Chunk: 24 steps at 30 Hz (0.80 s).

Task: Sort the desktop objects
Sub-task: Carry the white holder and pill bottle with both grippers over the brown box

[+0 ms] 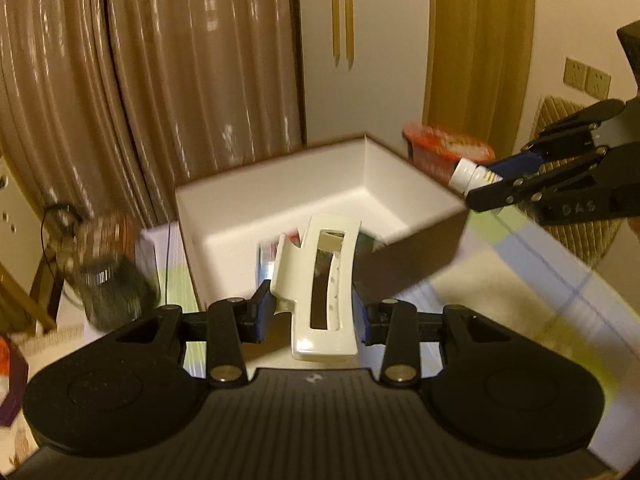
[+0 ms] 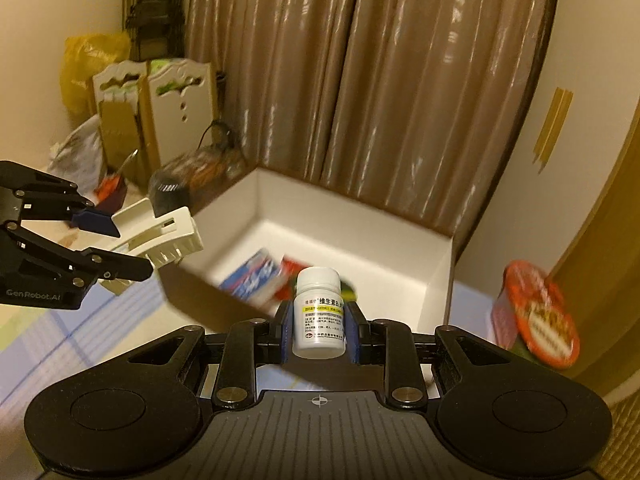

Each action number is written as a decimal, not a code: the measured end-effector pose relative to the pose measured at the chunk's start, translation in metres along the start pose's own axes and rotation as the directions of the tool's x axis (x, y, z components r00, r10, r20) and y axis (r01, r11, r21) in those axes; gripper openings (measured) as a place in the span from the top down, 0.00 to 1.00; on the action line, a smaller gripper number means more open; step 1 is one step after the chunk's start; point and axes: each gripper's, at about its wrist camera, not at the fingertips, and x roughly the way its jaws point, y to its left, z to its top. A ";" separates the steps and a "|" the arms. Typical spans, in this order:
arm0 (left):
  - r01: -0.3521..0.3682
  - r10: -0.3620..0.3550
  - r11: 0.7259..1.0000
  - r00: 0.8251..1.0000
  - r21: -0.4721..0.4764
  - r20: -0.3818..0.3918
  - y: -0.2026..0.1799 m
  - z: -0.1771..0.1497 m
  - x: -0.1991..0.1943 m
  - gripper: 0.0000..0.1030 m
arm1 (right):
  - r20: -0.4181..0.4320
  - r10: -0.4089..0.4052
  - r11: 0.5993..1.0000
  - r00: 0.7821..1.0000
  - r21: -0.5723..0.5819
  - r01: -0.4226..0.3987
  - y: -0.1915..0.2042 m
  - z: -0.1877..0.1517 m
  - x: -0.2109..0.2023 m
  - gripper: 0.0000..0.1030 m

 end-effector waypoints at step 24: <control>0.013 -0.012 1.000 0.987 0.006 -0.160 0.023 0.073 0.183 0.66 | -0.149 0.041 0.986 0.988 0.165 -0.016 -0.081 0.007 0.157 0.75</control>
